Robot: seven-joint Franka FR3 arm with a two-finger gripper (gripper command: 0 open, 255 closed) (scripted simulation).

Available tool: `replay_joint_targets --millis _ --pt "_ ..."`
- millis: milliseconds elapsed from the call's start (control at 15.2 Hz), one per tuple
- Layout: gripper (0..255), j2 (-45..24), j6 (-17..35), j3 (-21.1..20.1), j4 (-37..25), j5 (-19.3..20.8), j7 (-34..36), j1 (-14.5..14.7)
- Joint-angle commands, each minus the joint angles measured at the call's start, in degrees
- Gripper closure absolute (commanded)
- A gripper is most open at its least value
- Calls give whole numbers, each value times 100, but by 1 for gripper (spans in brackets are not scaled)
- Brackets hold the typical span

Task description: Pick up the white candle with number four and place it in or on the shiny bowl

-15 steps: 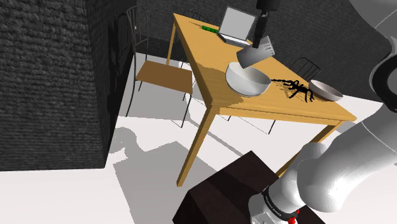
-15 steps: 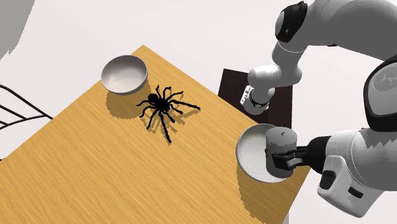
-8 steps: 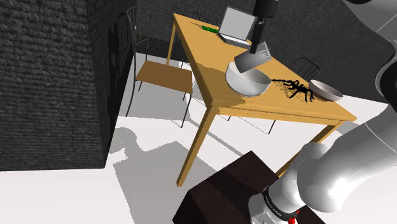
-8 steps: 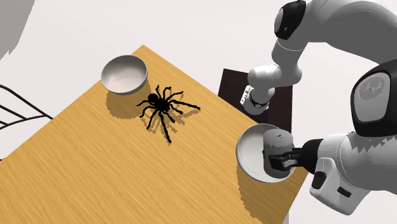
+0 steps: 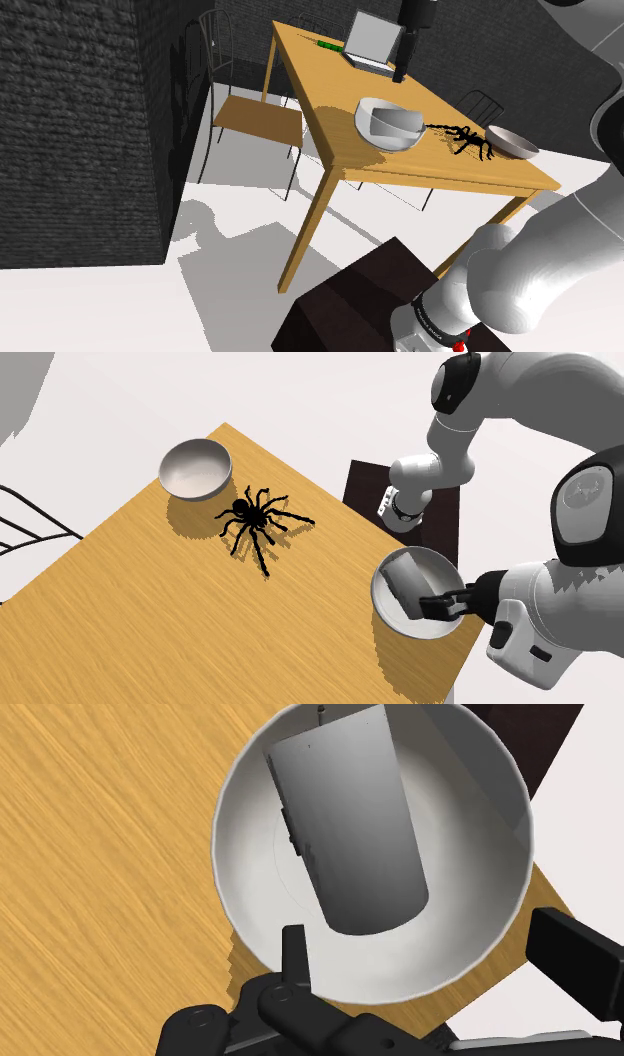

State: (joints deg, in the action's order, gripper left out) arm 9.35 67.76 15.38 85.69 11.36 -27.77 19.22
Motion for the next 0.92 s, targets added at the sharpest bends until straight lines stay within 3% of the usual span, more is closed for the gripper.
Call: replay_joint_targets --millis 0,66,330,858 --pt "0 0 0 0 0 0 0 0" --pt "0 0 0 0 0 0 0 0" --pt "0 -731 -899 47 -1622 -111 -214 -17" --pt "0 -729 -897 46 -1619 -111 -214 -19"
